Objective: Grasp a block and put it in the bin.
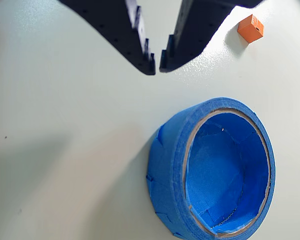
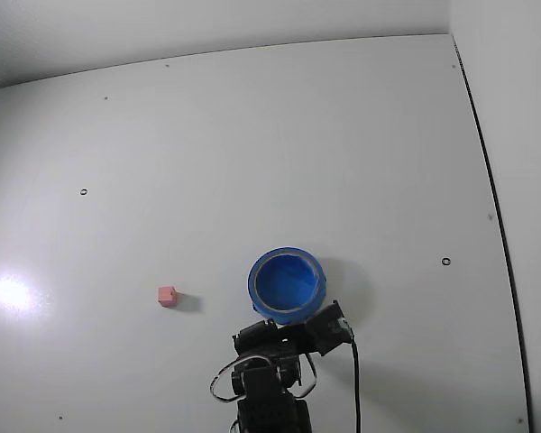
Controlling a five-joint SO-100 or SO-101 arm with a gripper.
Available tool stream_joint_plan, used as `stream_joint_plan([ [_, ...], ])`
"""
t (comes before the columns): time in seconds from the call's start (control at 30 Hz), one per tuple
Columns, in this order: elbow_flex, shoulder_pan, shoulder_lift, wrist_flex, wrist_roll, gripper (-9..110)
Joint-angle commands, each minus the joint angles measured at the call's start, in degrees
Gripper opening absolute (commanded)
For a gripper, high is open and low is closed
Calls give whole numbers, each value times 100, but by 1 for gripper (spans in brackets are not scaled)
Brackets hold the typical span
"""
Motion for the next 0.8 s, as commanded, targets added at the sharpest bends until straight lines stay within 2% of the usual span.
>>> stream_joint_plan([
  [0.0,-105,-70,-9,26,-35,1],
  [0.63,-123,-70,-9,-35,-79,1],
  [0.77,-141,-79,-9,-35,-896,1],
])
